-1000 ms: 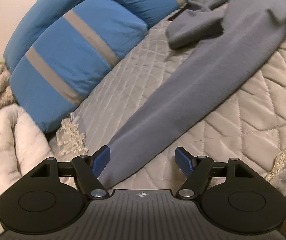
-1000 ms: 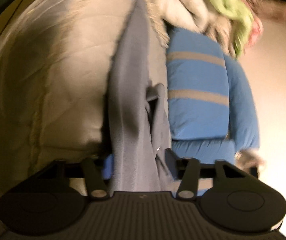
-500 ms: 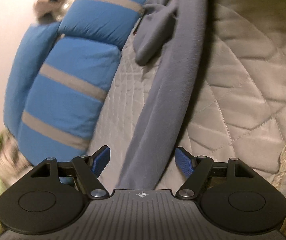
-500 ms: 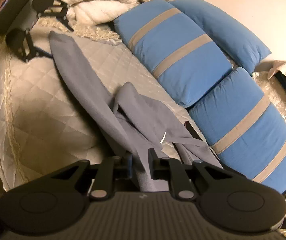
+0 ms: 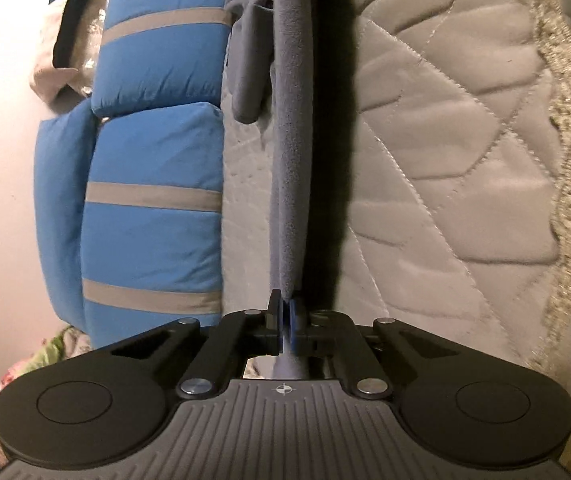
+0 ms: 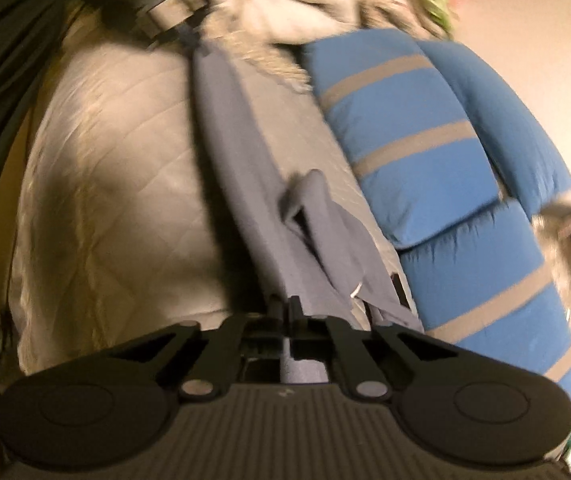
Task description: Fold clothes
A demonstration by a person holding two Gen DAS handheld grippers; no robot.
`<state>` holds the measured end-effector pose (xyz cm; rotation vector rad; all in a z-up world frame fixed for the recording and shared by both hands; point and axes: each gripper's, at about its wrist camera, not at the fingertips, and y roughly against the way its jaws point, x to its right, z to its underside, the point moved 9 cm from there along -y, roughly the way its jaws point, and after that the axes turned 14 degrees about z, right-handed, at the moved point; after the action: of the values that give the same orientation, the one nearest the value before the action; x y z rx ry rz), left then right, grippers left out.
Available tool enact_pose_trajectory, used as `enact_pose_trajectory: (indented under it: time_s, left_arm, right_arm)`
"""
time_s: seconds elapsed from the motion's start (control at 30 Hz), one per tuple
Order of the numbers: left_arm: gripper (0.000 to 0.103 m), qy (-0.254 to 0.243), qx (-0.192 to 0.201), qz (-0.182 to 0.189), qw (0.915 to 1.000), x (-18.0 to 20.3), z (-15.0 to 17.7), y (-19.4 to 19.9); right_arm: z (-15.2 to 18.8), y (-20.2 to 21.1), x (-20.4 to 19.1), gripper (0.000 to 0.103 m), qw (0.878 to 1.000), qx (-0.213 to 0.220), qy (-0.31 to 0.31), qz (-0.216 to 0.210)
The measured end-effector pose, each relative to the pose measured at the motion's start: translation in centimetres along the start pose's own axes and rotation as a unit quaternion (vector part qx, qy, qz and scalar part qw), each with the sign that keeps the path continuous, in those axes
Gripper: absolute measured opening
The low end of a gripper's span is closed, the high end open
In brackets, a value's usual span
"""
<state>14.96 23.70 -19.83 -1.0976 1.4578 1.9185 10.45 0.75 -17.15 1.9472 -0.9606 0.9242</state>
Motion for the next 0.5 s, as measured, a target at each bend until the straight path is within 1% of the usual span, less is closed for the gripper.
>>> enact_pose_trajectory:
  time_s: [0.13, 0.2, 0.37, 0.43, 0.47, 0.5]
  left_arm:
    - [0.002, -0.004, -0.007, 0.027, 0.9996, 0.7, 0.5, 1.0]
    - [0.002, -0.001, -0.009, 0.034, 0.9994, 0.7, 0.8, 1.5]
    - [0.002, -0.003, -0.016, 0.055, 0.9983, 1.4, 0.9, 2.7]
    - [0.002, 0.003, -0.019, 0.065, 0.9977, 2.0, 1.3, 3.2]
    - [0.003, 0.009, -0.024, 0.073, 0.9970, 2.2, 1.4, 3.2]
    - [0.004, 0.016, -0.032, 0.078, 0.9963, 2.3, 1.7, 3.0]
  right_arm:
    - [0.4, 0.7, -1.6, 0.002, 0.999, 0.004, 0.035, -0.026]
    - [0.7, 1.1, -2.2, 0.002, 0.998, 0.005, 0.049, -0.036]
    - [0.8, 1.5, -2.9, 0.002, 0.996, 0.000, 0.058, -0.063]
    - [0.8, 1.4, -3.0, 0.004, 0.996, -0.004, 0.057, -0.070]
    - [0.7, 1.4, -3.0, 0.026, 0.996, -0.005, 0.056, -0.073]
    - [0.6, 1.5, -3.0, 0.029, 0.996, -0.004, 0.050, -0.079]
